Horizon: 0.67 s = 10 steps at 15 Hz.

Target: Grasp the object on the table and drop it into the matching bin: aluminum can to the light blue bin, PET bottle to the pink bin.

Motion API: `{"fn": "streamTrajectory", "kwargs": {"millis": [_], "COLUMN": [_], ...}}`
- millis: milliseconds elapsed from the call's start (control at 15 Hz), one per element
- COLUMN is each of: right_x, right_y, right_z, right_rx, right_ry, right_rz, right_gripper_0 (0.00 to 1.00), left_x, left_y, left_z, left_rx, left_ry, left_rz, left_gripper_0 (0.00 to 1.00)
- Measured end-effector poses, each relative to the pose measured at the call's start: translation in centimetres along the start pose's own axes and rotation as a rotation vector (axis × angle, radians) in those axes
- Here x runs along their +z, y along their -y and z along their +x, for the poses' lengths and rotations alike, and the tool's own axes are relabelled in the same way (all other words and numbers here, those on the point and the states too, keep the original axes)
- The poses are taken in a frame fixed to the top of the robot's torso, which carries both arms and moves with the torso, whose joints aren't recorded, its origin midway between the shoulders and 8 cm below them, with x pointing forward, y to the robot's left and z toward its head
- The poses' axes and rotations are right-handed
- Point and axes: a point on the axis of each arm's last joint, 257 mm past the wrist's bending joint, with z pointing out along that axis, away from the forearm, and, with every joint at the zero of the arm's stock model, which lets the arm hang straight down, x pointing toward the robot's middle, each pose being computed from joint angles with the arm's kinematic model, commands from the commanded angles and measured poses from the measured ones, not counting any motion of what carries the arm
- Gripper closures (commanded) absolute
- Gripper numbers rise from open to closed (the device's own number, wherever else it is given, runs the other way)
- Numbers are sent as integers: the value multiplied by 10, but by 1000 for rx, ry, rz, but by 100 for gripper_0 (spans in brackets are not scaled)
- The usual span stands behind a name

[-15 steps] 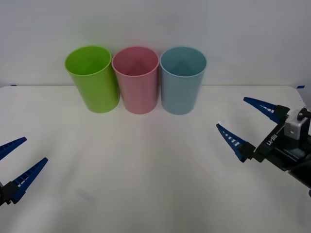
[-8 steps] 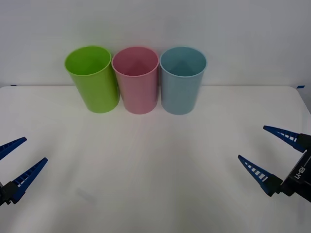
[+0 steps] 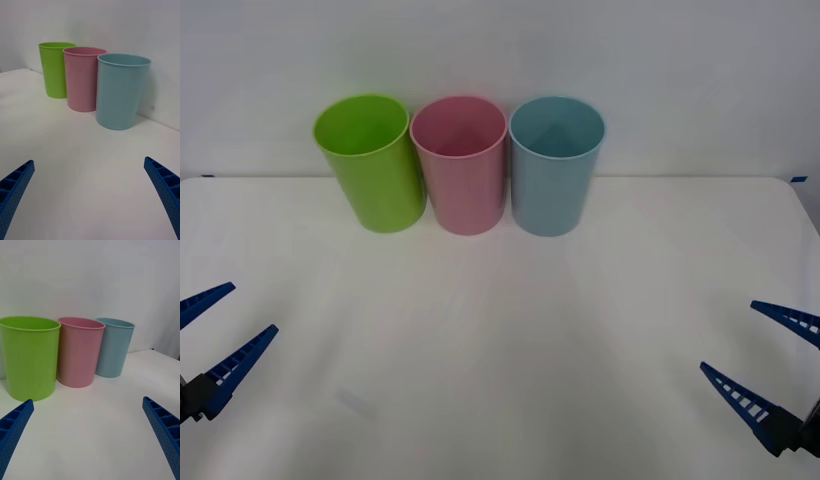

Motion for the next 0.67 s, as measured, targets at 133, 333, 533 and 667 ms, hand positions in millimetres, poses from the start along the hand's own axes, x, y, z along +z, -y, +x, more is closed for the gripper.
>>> {"fn": "streamTrajectory", "kwargs": {"millis": [133, 333, 533, 667], "right_x": [-8, -16, -22, -22], "right_y": [-2, -7, -11, -11], "right_z": [6, 15, 25, 26], "right_rx": [18, 38, 37, 37], "right_ry": [-15, -40, -72, -73], "right_rz": [8, 15, 15, 15], "right_gripper_0": [0, 0, 0, 0], "left_x": [0, 0, 0, 0], "left_y": [0, 0, 0, 0], "left_z": [0, 0, 0, 0], "left_rx": [0, 0, 0, 0], "left_ry": [0, 0, 0, 0], "left_rz": [0, 0, 0, 0], "left_gripper_0": [0, 0, 0, 0]}}
